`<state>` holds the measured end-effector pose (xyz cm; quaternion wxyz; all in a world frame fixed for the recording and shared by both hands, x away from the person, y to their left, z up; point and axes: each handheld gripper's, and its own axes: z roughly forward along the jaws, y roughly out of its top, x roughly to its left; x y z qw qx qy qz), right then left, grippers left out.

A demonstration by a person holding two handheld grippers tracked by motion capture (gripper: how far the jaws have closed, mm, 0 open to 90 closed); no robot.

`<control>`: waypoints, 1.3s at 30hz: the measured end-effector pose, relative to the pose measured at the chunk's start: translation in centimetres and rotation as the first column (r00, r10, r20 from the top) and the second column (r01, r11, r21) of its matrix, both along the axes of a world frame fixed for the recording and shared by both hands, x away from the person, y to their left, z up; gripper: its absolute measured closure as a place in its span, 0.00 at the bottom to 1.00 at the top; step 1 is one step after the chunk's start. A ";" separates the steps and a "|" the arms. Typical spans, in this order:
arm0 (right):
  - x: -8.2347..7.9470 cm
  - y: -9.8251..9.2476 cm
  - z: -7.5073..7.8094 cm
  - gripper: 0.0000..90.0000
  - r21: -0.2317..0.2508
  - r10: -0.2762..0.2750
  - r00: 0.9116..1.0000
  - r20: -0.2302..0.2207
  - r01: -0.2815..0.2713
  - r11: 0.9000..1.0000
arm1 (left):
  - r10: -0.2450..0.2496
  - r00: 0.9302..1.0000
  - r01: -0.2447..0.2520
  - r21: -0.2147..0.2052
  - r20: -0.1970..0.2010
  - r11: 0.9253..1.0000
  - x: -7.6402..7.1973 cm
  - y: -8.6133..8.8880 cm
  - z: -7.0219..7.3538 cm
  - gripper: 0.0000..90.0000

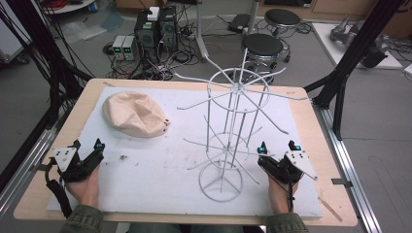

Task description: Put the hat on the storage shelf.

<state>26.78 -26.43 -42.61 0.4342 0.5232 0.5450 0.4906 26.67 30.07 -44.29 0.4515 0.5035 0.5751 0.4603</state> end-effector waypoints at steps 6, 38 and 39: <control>0.0 0.0 0.0 0.07 0.003 -0.001 1.000 -0.003 0.001 1.000 | -0.001 1.000 0.001 -0.004 0.009 1.000 -0.1 0.1 0.1 0.34; 0.1 0.3 -0.1 0.07 -0.014 -0.005 1.000 -0.012 0.005 1.000 | -0.002 0.999 0.002 0.015 0.039 1.000 0.0 0.1 0.4 0.34; 0.1 0.4 -0.1 0.07 -0.010 -0.006 1.000 -0.013 0.006 1.000 | -0.002 0.999 0.002 0.015 0.039 1.000 0.0 0.1 0.4 0.34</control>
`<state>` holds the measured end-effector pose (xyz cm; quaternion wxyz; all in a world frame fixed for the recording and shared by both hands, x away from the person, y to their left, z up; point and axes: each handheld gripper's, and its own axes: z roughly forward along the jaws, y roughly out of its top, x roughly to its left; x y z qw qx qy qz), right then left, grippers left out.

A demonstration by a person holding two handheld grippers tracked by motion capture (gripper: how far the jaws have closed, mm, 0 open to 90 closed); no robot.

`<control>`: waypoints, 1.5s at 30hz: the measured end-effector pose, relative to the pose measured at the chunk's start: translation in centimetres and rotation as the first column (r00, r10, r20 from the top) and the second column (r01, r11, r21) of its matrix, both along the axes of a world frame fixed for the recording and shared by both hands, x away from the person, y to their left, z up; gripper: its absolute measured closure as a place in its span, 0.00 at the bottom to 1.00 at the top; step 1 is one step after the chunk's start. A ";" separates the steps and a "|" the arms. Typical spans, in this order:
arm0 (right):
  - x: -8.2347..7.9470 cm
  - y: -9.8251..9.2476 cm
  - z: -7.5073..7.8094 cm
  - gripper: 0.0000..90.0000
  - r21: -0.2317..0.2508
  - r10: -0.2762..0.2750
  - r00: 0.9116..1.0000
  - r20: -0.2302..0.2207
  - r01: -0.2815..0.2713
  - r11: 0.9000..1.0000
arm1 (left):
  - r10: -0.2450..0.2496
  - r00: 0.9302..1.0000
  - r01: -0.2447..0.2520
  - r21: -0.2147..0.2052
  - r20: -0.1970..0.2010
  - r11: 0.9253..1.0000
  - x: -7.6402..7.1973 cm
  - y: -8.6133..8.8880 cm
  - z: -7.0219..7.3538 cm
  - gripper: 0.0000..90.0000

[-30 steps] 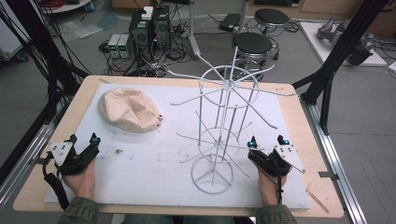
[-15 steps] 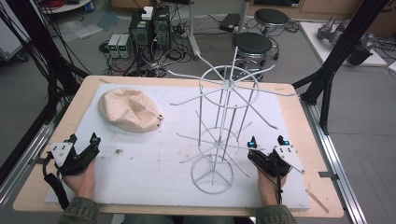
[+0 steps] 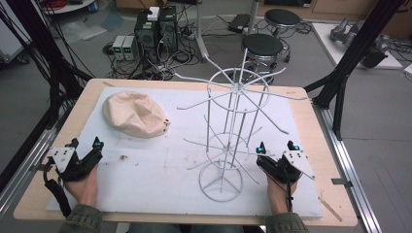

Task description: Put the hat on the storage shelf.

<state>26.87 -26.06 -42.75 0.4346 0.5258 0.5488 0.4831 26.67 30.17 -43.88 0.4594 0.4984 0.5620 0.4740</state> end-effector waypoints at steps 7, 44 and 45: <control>0.1 -0.1 0.0 0.07 -0.005 -0.011 1.000 0.005 0.011 1.000 | -0.029 1.000 0.029 -0.009 0.001 1.000 0.5 0.0 0.6 0.34; -0.2 -0.5 0.1 0.07 0.053 -0.055 0.998 -0.005 0.055 0.997 | -0.105 0.991 0.097 -0.090 -0.086 0.991 8.9 0.8 5.0 0.24; -0.2 -0.5 0.1 0.07 0.051 -0.053 0.999 -0.002 0.053 0.997 | -0.101 0.991 0.093 -0.088 -0.091 0.992 9.4 0.7 5.0 0.24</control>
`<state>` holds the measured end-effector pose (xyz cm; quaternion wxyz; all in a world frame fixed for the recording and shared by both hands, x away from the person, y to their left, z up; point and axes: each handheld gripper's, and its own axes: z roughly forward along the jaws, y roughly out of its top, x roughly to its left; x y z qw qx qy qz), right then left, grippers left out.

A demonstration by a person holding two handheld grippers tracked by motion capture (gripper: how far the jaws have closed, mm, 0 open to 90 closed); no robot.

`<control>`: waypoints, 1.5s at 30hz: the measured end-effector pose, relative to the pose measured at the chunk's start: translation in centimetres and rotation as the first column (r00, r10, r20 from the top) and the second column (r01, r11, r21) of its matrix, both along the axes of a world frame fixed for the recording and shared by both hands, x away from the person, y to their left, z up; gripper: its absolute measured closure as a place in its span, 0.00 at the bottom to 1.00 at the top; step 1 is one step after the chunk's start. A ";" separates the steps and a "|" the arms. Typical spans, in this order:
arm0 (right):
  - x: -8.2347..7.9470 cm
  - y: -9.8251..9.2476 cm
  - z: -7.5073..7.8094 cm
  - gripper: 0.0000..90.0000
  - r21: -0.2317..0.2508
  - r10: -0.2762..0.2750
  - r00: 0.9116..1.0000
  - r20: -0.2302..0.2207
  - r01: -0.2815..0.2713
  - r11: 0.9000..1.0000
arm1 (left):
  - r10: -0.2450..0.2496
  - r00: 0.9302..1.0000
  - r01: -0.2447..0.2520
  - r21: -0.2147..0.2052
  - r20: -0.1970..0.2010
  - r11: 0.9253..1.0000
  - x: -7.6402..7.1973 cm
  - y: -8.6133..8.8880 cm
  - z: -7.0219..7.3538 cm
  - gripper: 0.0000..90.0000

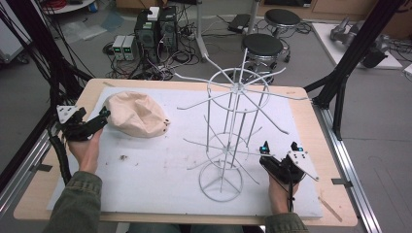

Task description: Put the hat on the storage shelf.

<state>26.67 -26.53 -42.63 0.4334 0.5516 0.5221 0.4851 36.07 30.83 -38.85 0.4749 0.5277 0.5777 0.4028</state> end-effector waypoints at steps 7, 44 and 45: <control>0.0 0.0 0.0 0.07 -0.023 0.013 1.000 0.010 -0.013 1.000 | 0.012 0.999 -0.012 -0.007 -0.049 1.000 1.4 -0.1 -0.3 0.27; 0.3 0.8 -0.2 0.07 -0.049 0.054 0.999 -0.007 -0.054 0.997 | 0.013 0.947 -0.048 -0.102 -0.320 0.994 7.7 0.4 -4.8 0.28; 0.3 0.8 -0.2 0.07 -0.050 0.055 0.998 -0.007 -0.055 0.997 | 0.012 0.945 -0.048 -0.103 -0.326 0.994 7.8 0.4 -4.9 0.27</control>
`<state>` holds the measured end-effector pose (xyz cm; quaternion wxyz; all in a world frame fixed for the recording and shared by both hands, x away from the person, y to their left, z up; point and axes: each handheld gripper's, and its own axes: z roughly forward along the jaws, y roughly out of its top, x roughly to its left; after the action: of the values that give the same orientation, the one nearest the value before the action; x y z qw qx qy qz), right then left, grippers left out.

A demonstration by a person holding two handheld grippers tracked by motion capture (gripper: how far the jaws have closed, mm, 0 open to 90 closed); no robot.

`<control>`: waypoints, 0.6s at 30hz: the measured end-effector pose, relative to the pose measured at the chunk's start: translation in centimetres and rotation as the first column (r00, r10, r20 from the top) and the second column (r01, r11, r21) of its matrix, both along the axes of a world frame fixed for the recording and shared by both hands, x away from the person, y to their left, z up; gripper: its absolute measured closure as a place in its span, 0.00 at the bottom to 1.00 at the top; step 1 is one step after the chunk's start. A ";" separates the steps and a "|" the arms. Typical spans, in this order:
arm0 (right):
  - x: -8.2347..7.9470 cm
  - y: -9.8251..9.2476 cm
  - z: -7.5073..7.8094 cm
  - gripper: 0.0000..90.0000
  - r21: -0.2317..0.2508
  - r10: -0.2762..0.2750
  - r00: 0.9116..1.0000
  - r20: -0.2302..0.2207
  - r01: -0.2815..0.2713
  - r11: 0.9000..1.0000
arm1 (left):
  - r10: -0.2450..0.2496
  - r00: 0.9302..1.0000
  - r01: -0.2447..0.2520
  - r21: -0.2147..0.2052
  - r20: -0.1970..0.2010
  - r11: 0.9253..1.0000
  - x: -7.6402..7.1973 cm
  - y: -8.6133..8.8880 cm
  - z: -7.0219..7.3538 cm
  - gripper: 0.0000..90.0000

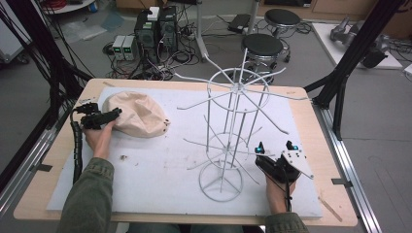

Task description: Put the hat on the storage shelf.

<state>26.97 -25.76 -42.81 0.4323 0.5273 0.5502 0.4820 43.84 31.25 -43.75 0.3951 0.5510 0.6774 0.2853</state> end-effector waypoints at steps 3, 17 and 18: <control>0.0 0.0 0.0 0.07 0.000 -0.002 1.000 -0.001 0.002 1.000 | 0.003 1.000 -0.003 0.000 -0.006 1.000 0.1 -0.2 -0.1 0.27; 0.2 -0.1 -0.1 0.07 -0.017 -0.003 1.000 -0.006 0.003 1.000 | 0.050 0.994 -0.043 0.075 -0.094 0.996 0.6 -2.2 -1.1 0.34; 0.2 -0.1 -0.1 0.07 -0.017 -0.003 1.000 -0.006 0.003 1.000 | 0.057 0.993 -0.050 0.072 -0.100 0.996 0.6 -2.3 -1.1 0.34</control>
<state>27.21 -25.87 -42.90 0.4359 0.5258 0.5547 0.4753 44.43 28.94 -44.82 0.3326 0.5599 0.7010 0.2907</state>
